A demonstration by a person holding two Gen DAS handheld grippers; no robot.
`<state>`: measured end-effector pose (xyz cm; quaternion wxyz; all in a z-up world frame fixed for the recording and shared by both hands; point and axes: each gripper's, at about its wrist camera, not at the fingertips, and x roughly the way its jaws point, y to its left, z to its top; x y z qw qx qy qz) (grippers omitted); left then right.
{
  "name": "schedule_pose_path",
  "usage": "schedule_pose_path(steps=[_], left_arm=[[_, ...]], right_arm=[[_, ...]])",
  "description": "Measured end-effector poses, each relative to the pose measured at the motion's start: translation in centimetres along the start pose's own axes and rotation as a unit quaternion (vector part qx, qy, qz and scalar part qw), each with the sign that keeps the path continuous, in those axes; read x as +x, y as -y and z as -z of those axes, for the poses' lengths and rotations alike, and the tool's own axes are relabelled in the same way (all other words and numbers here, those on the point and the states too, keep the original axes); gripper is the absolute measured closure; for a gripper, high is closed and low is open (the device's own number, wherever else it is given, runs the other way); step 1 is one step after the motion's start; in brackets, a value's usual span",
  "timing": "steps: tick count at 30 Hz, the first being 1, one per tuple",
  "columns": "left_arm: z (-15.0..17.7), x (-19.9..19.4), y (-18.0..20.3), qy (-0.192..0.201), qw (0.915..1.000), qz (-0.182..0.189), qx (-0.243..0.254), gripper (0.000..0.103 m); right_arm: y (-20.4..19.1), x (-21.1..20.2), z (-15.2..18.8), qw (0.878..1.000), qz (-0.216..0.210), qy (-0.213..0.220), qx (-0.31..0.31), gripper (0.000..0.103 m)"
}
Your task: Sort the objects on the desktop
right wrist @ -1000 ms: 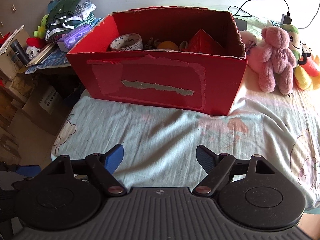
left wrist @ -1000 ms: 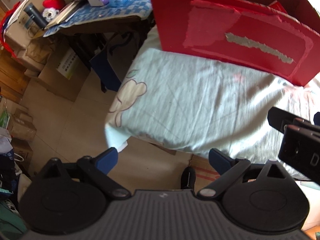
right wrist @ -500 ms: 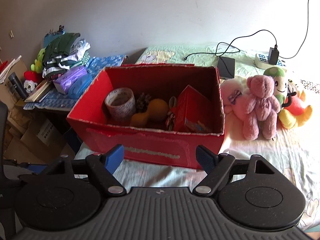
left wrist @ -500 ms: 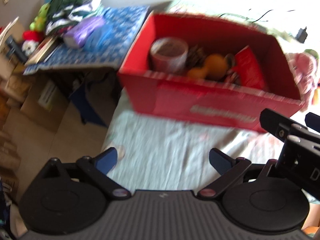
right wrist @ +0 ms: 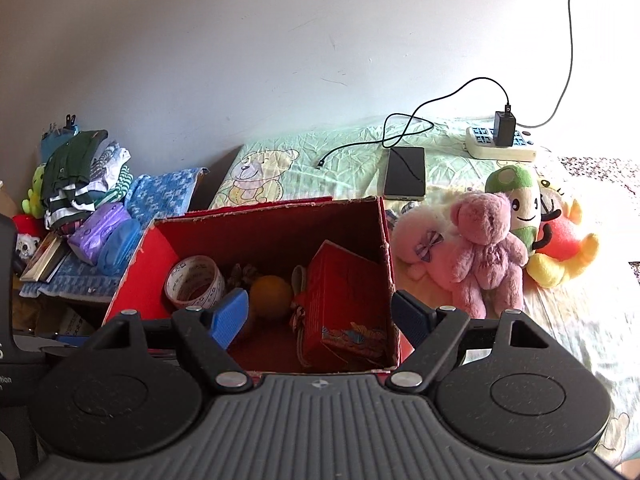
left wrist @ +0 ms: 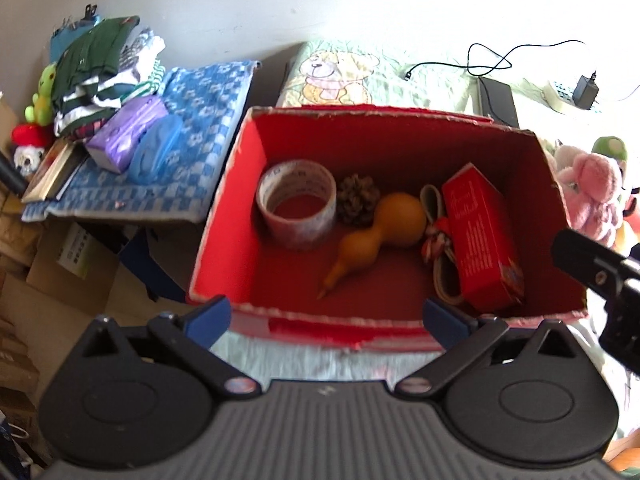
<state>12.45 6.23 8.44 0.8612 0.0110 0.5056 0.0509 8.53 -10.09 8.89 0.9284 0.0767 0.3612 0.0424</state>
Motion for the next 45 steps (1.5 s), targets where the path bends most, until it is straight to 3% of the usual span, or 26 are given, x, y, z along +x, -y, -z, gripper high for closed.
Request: schedule_pose_path(steps=[13, 22, 31, 35, 45], left_arm=[[-2.7, 2.9, -0.7, -0.005, 0.9992, -0.009, 0.039, 0.001], [-3.8, 5.0, -1.6, -0.015, 0.9991, 0.0, 0.04, 0.001], [-4.5, 6.8, -0.9, -0.018, 0.9989, 0.002, 0.042, 0.001], [-4.6, 7.8, -0.1, -0.022, 0.9987, 0.0, 0.046, 0.001], [-4.2, 9.0, 0.7, -0.034, 0.9978, 0.006, 0.056, 0.001]], right_arm=[[-1.6, 4.7, -1.5, 0.999, 0.01, -0.027, 0.02, 0.021], [-2.2, 7.5, -1.2, 0.998, 0.038, -0.053, 0.025, 0.021], [-2.0, 9.7, -1.7, 0.996, 0.023, -0.085, 0.029, 0.02], [-1.6, 10.4, -1.9, 0.995, 0.044, -0.091, 0.026, 0.02], [-1.6, 11.6, -1.5, 0.991, 0.047, -0.119, 0.024, 0.02]])
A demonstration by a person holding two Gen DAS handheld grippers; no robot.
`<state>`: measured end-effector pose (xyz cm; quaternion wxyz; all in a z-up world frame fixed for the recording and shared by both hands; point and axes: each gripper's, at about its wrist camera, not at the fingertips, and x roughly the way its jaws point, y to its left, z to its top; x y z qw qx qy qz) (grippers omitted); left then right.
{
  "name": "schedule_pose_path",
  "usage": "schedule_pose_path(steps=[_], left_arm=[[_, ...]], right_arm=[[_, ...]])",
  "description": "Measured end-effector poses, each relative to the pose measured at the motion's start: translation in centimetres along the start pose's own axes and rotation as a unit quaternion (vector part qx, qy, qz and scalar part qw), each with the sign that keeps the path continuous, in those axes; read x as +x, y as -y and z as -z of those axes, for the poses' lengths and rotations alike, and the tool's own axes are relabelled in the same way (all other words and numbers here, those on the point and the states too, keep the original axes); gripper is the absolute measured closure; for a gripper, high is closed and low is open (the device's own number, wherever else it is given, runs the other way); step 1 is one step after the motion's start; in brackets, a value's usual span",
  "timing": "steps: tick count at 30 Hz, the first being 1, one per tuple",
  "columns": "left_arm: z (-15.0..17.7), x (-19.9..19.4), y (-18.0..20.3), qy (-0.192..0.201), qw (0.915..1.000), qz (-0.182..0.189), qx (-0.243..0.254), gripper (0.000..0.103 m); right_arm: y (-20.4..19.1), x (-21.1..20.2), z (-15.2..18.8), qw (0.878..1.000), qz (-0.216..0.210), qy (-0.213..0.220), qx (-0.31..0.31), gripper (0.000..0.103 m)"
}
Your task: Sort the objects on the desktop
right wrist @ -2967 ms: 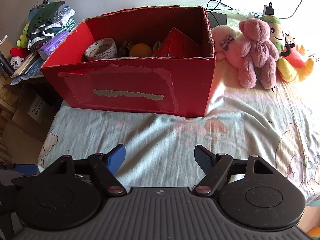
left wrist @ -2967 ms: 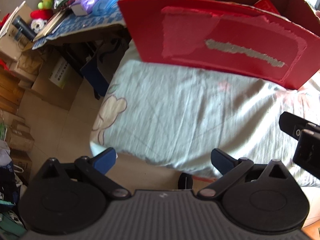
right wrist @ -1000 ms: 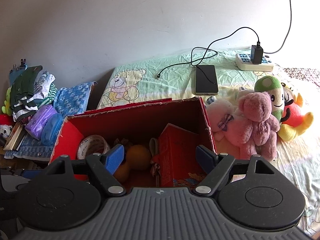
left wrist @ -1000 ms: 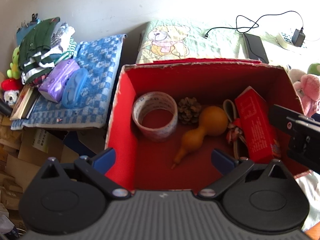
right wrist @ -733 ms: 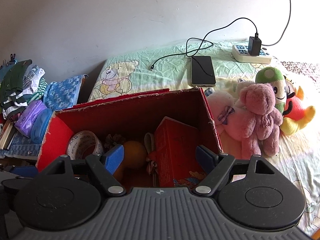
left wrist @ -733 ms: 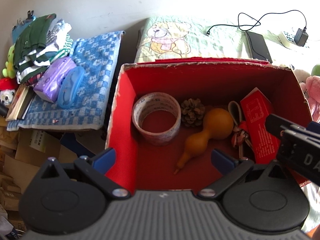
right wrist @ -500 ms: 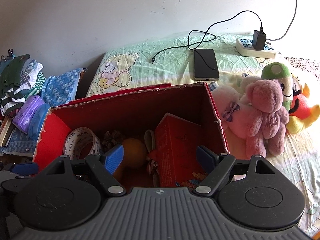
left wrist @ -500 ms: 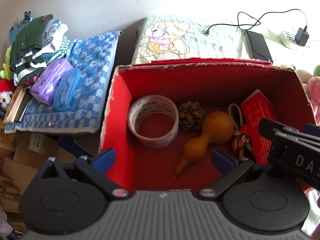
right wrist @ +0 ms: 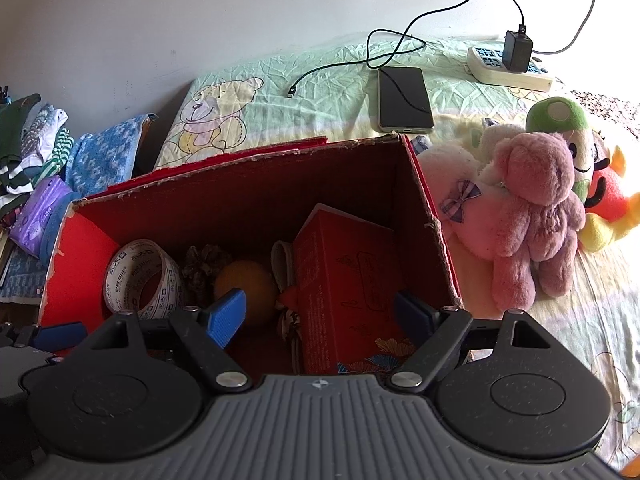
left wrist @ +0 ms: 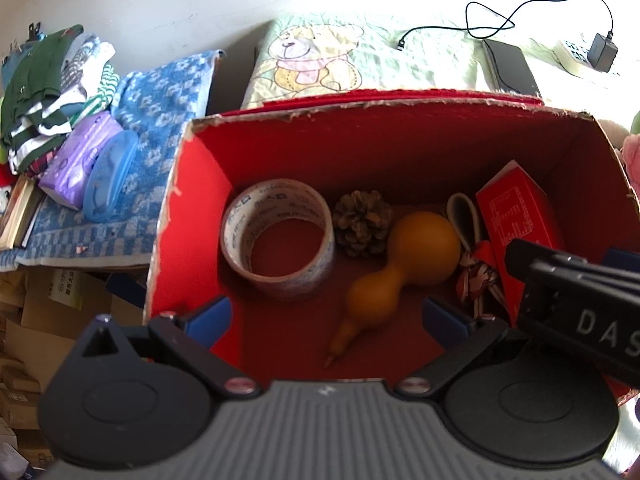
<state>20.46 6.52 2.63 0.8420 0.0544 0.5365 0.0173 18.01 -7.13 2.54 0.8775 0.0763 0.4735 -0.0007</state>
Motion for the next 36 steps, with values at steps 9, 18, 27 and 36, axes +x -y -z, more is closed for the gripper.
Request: schedule_pose_path(steps=[9, 18, 27, 36], left_arm=[[0.4, -0.1, 0.0, -0.003, 1.0, 0.0, -0.006, 0.001], [0.5, 0.2, 0.2, -0.003, 0.9999, -0.011, 0.002, 0.002], [0.2, 0.6, 0.2, -0.006, 0.9998, -0.015, 0.006, 0.002], [0.2, 0.8, -0.1, -0.009, 0.9999, -0.013, -0.001, 0.002]], right_arm=[[0.5, -0.2, 0.3, 1.0, 0.006, 0.003, 0.0, 0.02], [0.7, 0.0, 0.4, 1.0, 0.008, 0.005, 0.002, 0.02], [0.7, 0.2, 0.2, 1.0, 0.005, 0.004, 0.004, 0.02], [0.3, 0.7, -0.2, 1.0, 0.011, 0.007, -0.011, 0.02]])
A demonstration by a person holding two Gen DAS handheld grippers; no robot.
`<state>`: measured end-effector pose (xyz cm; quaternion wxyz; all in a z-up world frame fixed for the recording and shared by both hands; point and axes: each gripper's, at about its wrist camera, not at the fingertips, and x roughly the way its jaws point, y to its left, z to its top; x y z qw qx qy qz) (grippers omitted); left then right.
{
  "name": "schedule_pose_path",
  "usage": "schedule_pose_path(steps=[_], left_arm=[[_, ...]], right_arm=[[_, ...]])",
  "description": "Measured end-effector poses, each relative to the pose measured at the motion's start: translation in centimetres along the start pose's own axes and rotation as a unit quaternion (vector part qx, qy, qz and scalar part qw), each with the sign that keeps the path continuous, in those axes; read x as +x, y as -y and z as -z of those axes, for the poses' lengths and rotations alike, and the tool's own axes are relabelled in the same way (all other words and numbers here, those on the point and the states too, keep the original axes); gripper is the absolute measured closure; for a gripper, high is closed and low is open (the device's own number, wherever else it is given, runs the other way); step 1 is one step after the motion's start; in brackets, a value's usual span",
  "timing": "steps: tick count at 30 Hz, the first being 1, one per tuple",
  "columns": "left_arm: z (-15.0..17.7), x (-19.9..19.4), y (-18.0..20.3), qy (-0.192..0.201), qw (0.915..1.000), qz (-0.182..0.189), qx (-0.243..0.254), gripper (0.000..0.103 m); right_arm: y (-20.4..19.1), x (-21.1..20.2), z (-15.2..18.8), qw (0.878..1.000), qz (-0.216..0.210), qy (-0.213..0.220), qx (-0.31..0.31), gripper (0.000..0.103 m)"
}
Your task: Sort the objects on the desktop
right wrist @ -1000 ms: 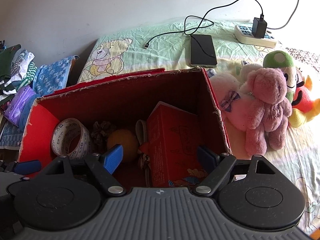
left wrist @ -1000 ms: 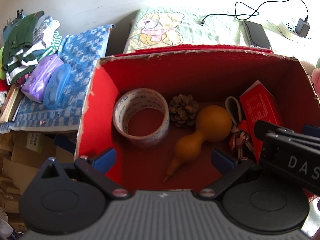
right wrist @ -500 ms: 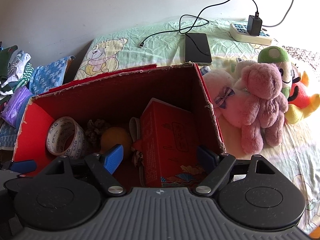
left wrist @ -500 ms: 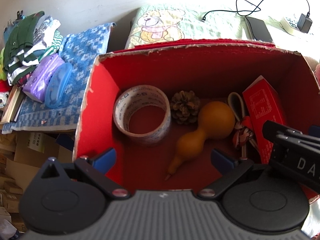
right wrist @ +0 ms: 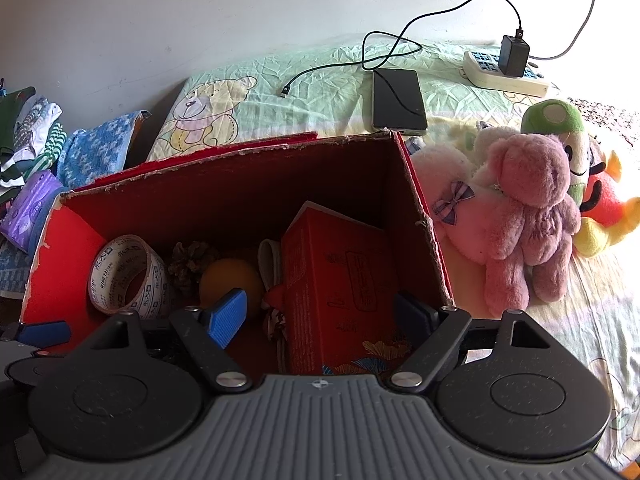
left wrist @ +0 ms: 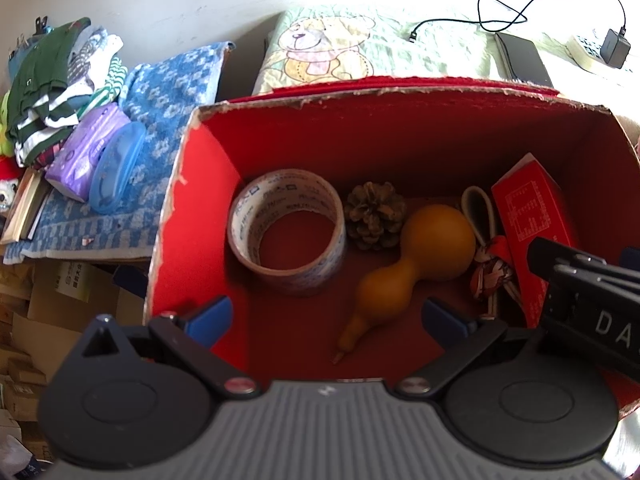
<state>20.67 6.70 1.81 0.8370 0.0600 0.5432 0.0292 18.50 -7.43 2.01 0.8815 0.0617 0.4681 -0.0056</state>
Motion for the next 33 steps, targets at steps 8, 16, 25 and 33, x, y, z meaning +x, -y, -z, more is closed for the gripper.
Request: schedule_pose_path(steps=[8, 16, 25, 33], left_arm=[[0.0, 0.2, -0.2, -0.006, 0.9999, 0.001, -0.009, 0.002], [0.1, 0.5, -0.3, -0.009, 0.9999, -0.003, -0.014, 0.002], [0.3, 1.0, -0.4, -0.013, 0.9999, 0.003, -0.01, 0.002], [-0.2, 0.7, -0.3, -0.011, 0.9999, -0.002, -0.011, 0.002]], right_arm=[[-0.2, 0.0, -0.5, 1.0, 0.005, 0.004, -0.017, 0.02], [-0.7, 0.4, -0.6, 0.999, 0.016, -0.001, -0.043, 0.02], [-1.4, 0.2, -0.5, 0.997, 0.039, 0.008, -0.062, 0.021], [-1.8, -0.4, -1.3, 0.997, 0.047, 0.016, -0.063, 0.02]])
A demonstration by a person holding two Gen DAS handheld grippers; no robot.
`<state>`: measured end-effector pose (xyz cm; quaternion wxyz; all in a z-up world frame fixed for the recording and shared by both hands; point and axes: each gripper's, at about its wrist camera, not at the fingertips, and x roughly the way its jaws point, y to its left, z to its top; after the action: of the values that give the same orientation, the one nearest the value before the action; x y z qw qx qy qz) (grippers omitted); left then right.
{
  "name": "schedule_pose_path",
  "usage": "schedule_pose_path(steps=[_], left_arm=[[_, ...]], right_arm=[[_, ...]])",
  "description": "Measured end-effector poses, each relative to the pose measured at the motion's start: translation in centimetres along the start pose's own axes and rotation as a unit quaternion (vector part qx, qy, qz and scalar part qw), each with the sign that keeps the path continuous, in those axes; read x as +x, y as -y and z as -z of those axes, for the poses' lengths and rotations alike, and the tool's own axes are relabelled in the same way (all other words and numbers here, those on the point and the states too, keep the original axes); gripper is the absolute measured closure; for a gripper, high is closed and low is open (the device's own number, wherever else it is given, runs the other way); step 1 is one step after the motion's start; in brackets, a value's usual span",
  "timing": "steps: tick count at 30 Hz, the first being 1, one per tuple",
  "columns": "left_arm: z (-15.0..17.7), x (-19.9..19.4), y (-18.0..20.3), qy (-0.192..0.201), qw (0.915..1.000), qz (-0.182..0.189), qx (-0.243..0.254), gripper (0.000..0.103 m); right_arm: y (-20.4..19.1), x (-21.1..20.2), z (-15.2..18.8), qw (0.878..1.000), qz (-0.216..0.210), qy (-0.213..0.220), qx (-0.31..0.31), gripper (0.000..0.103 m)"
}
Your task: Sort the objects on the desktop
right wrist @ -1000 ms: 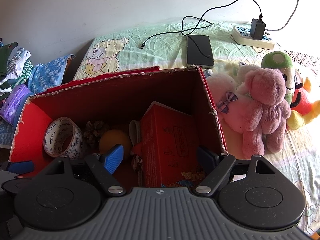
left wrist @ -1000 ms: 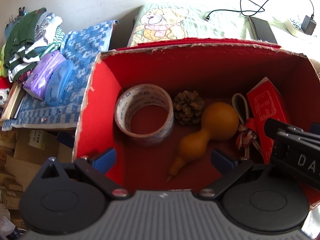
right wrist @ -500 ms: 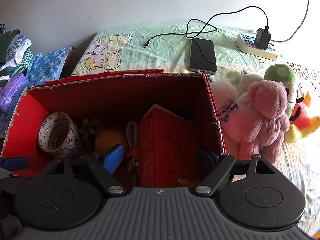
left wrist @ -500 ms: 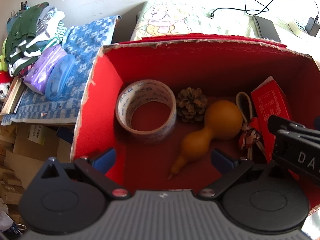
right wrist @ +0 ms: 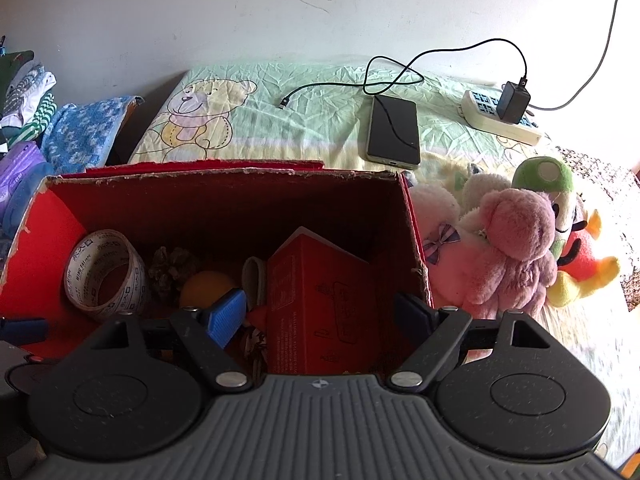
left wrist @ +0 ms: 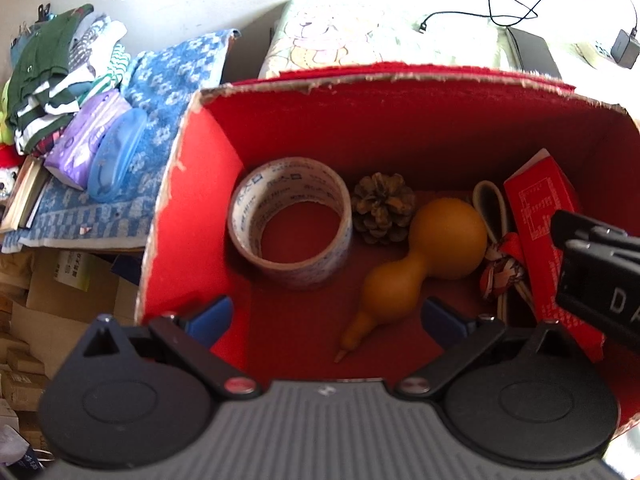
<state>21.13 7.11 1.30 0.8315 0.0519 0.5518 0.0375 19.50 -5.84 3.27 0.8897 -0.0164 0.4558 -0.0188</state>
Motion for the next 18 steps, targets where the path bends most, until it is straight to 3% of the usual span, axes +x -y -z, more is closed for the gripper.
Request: schedule_pose_path(steps=[18], left_arm=[[-0.49, -0.31, -0.24, 0.007, 1.0, 0.003, -0.003, 0.002]], right_arm=[[-0.2, 0.5, -0.23, 1.0, 0.004, -0.015, 0.0, 0.019]])
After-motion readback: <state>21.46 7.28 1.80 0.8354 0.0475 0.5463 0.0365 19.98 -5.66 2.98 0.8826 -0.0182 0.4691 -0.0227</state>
